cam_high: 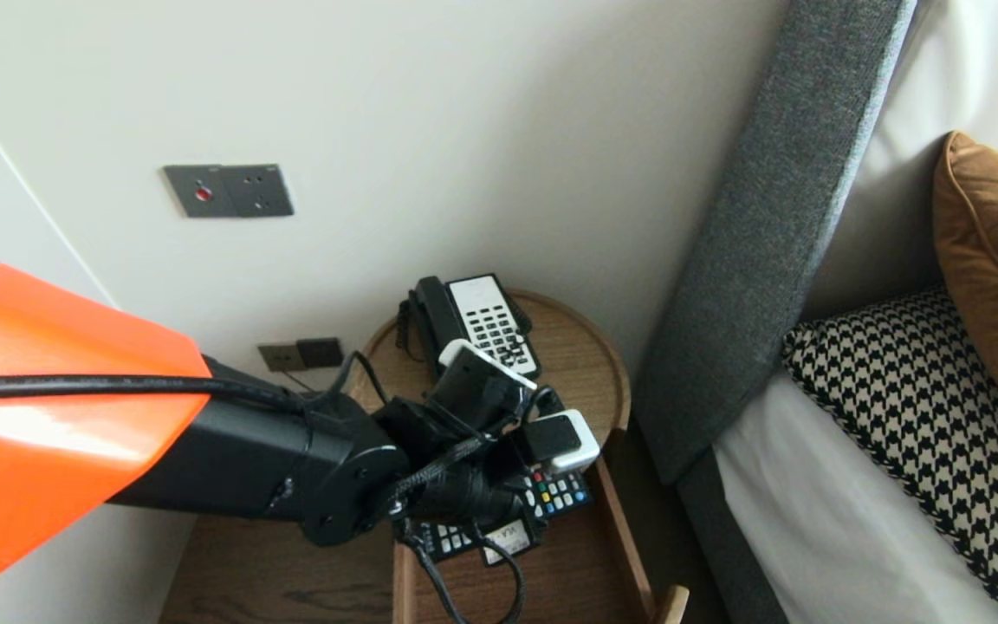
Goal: Take the remote control out of the drawer one by one and place them on the table
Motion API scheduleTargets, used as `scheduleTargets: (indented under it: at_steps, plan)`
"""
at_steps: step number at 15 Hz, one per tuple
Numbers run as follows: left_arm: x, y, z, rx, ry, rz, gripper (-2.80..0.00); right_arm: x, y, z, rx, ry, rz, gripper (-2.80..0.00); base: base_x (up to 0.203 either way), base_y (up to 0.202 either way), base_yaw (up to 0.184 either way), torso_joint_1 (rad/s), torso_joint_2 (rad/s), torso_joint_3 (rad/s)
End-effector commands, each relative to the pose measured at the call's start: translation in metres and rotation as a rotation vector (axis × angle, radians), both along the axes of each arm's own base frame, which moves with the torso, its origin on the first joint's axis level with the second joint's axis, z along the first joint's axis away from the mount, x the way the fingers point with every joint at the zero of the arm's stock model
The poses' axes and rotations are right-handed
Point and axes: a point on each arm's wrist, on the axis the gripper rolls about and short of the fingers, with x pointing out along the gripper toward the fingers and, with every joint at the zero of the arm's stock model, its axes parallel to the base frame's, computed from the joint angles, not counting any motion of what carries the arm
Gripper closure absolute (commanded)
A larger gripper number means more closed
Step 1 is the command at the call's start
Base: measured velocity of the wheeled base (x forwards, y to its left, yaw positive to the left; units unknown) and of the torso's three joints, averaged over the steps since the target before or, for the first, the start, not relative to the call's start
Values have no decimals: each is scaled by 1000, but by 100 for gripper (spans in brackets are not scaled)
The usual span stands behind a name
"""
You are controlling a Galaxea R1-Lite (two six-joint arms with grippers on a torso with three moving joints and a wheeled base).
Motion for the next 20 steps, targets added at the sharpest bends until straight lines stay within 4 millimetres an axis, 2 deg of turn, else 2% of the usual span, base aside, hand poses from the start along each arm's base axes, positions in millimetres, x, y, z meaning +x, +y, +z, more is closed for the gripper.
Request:
scheduleTargets:
  at_steps: [1, 4, 8, 13, 20]
  plan:
    - [11, 5, 12, 21, 16, 27, 0, 0, 0, 0, 0, 0, 0, 0, 0, 0, 0, 0, 0, 0]
    - [35, 15, 23, 49, -5, 54, 0, 0, 0, 0, 0, 0, 0, 0, 0, 0, 0, 0, 0, 0]
    - [59, 19, 13, 74, -22, 71, 0, 0, 0, 0, 0, 0, 0, 0, 0, 0, 0, 0, 0, 0]
    - [75, 13, 2, 92, -28, 74, 0, 0, 0, 0, 0, 0, 0, 0, 0, 0, 0, 0, 0, 0]
    - [85, 3, -4, 118, -18, 64, 0, 0, 0, 0, 0, 0, 0, 0, 0, 0, 0, 0, 0, 0]
